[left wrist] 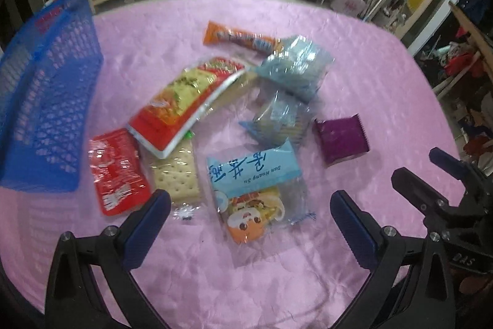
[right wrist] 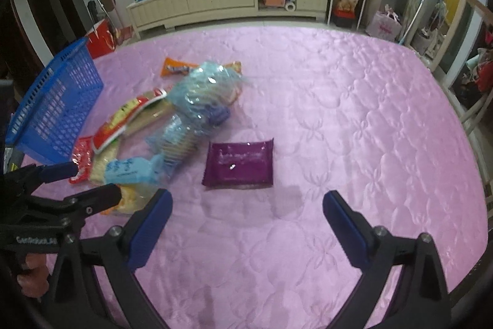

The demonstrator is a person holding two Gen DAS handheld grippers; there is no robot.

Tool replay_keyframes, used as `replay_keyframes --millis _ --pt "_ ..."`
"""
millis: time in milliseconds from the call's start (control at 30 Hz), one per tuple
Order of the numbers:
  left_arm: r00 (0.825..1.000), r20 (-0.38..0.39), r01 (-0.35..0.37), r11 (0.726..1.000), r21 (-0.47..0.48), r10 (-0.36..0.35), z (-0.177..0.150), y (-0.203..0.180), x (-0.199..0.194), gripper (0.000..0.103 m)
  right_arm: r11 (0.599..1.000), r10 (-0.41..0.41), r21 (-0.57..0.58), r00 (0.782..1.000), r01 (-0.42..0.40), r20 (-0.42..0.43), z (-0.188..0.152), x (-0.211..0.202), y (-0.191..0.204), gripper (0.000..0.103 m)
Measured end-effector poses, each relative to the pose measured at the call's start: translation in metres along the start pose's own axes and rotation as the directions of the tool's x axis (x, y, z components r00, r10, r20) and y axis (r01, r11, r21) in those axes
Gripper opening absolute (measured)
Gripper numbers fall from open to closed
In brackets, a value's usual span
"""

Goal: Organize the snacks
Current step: 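Move left tool to the blue cake packet while right tool reaches the purple packet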

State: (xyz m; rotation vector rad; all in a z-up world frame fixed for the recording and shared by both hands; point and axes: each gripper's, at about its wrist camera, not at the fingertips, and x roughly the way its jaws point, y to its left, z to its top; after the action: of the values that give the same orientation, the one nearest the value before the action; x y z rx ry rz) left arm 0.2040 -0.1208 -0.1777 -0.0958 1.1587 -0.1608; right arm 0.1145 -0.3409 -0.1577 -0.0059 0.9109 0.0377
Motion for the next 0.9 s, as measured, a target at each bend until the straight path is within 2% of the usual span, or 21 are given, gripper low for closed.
replay_keyframes --millis 233,300,400,433,567,800,900 --pt "0.998 -0.059 -0.007 1.0 0.007 0.008 0.008 -0.005 0.033 0.102 1.0 -0.006 -0.006 1.0 0.005 -0.028 0.0 0.013 -0.009 0.1" --pt "0.997 -0.067 -0.032 0.999 -0.001 0.032 0.007 -0.005 0.039 0.102 1.0 -0.006 -0.006 0.999 0.006 -0.033 -0.001 0.015 -0.01 0.1" --pt "0.997 -0.081 -0.013 1.0 0.006 0.013 0.003 -0.007 0.045 0.092 1.0 0.003 0.003 0.999 -0.003 -0.051 -0.002 0.018 -0.012 0.1" --pt "0.997 -0.083 0.009 1.0 0.005 -0.009 0.002 -0.008 0.045 0.082 1.0 0.002 0.002 0.998 -0.002 -0.056 -0.001 0.02 -0.01 0.1" --pt "0.998 -0.064 0.009 0.999 0.032 -0.007 -0.002 -0.015 0.038 0.072 1.0 0.005 -0.011 0.998 -0.005 -0.062 0.002 0.021 -0.006 0.1" --pt "1.0 -0.005 0.021 0.998 0.06 -0.021 -0.011 -0.017 0.01 0.07 1.0 0.022 -0.014 0.997 -0.023 -0.077 0.016 0.028 0.0 0.1" --pt "0.999 0.036 0.028 0.998 0.056 -0.03 -0.003 -0.008 -0.004 0.07 0.999 0.021 -0.024 0.995 -0.023 -0.097 0.024 0.038 0.005 0.1"
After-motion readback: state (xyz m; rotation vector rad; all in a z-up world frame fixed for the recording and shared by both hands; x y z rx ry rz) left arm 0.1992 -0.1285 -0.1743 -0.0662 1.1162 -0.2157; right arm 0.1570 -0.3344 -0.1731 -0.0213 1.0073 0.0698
